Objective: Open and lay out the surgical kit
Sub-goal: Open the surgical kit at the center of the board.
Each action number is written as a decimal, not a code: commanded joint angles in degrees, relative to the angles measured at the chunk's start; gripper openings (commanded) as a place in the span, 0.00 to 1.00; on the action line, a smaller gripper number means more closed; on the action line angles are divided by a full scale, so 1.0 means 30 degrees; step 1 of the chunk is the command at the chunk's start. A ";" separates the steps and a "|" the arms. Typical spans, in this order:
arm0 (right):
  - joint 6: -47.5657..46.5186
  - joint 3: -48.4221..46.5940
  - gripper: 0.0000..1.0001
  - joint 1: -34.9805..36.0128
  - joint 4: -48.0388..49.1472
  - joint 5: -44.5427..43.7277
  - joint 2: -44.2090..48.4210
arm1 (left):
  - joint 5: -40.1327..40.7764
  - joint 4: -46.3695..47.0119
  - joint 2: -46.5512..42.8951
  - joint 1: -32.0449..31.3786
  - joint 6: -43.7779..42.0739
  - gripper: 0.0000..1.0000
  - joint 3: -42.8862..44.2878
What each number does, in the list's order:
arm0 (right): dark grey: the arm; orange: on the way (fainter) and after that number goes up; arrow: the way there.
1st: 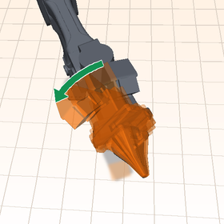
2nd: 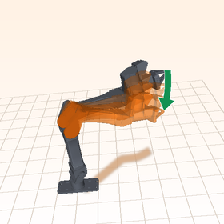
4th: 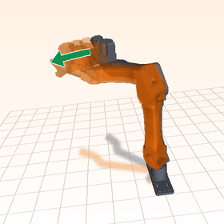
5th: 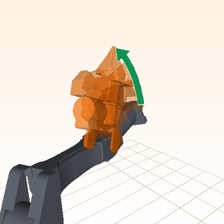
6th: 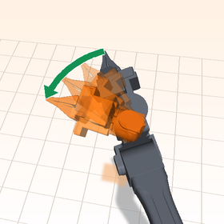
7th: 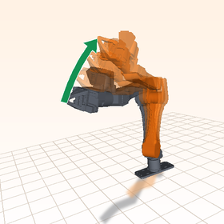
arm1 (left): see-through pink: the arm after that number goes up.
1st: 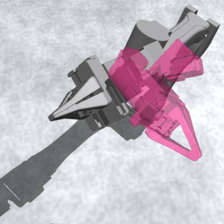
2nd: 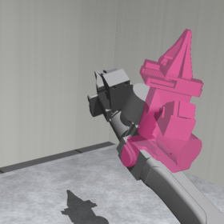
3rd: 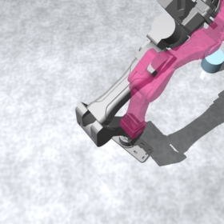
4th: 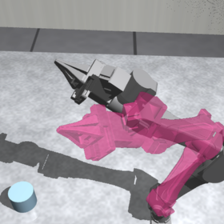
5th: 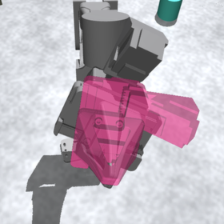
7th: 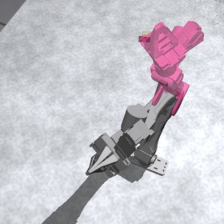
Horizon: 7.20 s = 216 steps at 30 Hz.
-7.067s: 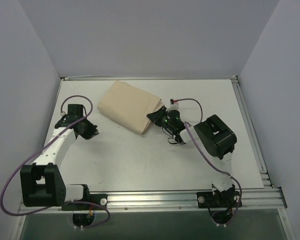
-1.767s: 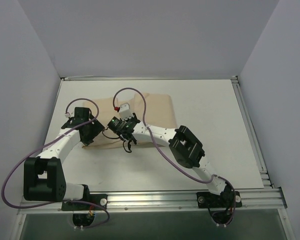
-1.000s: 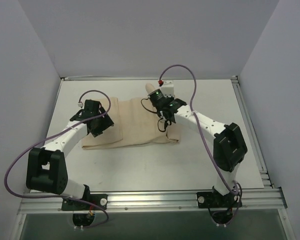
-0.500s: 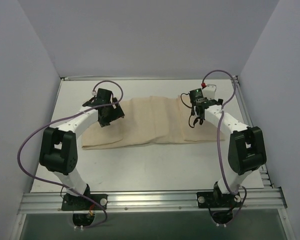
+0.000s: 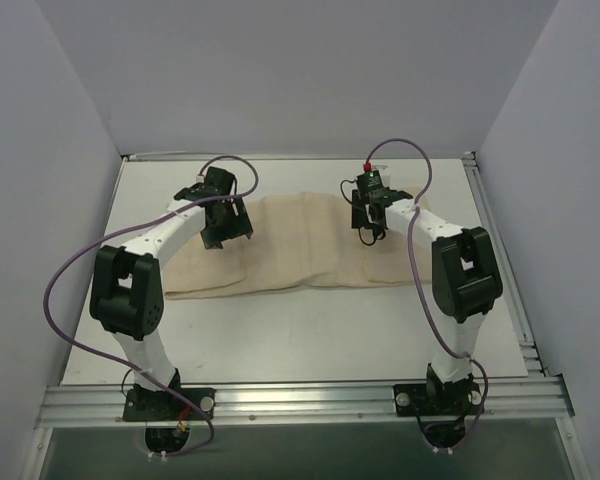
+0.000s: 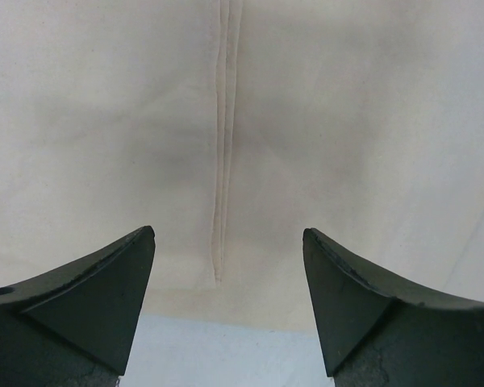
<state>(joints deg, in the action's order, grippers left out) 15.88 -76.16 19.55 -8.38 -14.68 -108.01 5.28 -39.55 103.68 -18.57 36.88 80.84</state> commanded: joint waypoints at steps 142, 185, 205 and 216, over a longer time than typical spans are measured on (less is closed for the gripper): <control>0.2850 -0.3260 0.11 -0.8597 -0.3623 0.0352 -0.2728 | -0.0201 -0.7153 1.0064 0.6922 -0.2978 0.10 1.1114; 0.3729 -1.3490 0.46 -0.8626 -0.1543 -0.0703 -1.0785 | -0.2844 -0.5566 0.7188 0.4959 -0.2656 0.30 0.8503; 0.4200 -1.4428 0.16 -0.8656 -0.2333 -0.0205 -1.1870 | -0.2931 -0.5508 0.7189 0.5046 -0.2773 0.30 0.8123; 0.4112 -1.3962 0.00 -0.8656 -0.2422 -0.0644 -1.0495 | -0.2873 -0.5479 0.6984 0.5018 -0.2802 0.30 0.8005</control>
<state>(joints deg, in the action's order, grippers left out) 27.90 -118.52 -6.33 -13.06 -15.64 -142.39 -2.94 -56.95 128.95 -3.90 28.49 104.81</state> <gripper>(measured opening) 0.027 0.300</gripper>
